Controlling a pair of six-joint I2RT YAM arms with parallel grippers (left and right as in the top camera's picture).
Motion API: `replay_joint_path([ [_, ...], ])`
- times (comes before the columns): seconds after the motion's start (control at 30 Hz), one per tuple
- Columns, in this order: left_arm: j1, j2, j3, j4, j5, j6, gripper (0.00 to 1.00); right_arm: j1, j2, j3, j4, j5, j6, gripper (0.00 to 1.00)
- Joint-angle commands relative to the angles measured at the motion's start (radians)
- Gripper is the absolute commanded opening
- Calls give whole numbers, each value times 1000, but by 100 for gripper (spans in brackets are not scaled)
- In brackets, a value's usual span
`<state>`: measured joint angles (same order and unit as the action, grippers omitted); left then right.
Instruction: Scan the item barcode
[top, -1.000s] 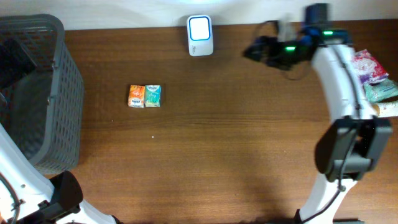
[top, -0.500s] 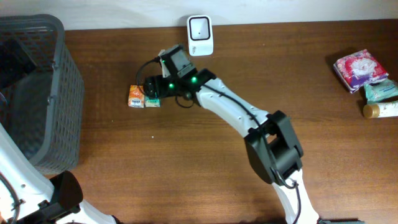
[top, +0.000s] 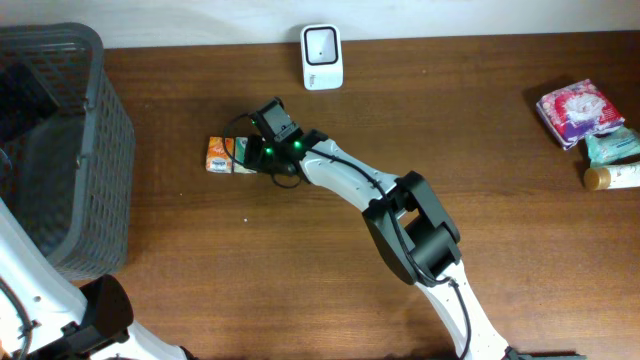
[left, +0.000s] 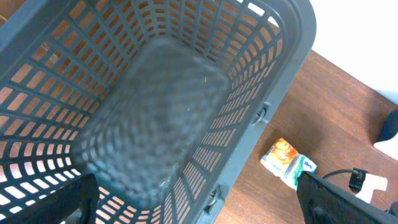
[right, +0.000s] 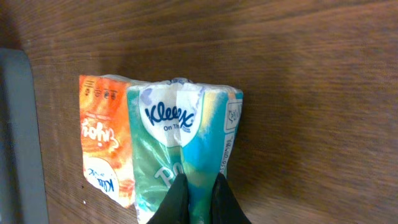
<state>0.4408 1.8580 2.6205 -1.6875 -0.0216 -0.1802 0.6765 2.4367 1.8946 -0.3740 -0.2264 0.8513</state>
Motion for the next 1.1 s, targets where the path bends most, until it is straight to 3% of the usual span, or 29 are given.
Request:
replay_joint_path([
  [0.0, 3, 1, -2, 0, 3, -6, 99, -55, -31, 6, -113, 15, 2, 4],
  [0.2, 3, 1, -2, 0, 3, -6, 99, -241, -211, 6, -519, 146, -245, 4],
  [0.23, 3, 1, -2, 0, 3, -6, 99, -257, -225, 6, -554, 155, -278, 13],
  [0.27, 3, 1, -2, 0, 3, -6, 99, -273, -235, 6, -588, 154, -325, 32],
  [0.33, 3, 1, -2, 0, 3, -6, 99, -292, -239, 6, -642, 153, -391, 52],
  [0.43, 3, 1, -2, 0, 3, -6, 99, -289, -239, 6, -635, 157, -402, 53],
  [0.53, 3, 1, -2, 0, 3, -6, 99, -269, -238, 6, -590, 166, -403, 60],
  [0.87, 3, 1, -2, 0, 3, -6, 99, -105, -135, 1, -542, 597, -454, 59],
  [1.07, 3, 1, -2, 0, 3, -6, 99, -106, -58, 0, -538, 597, -455, 52],
])
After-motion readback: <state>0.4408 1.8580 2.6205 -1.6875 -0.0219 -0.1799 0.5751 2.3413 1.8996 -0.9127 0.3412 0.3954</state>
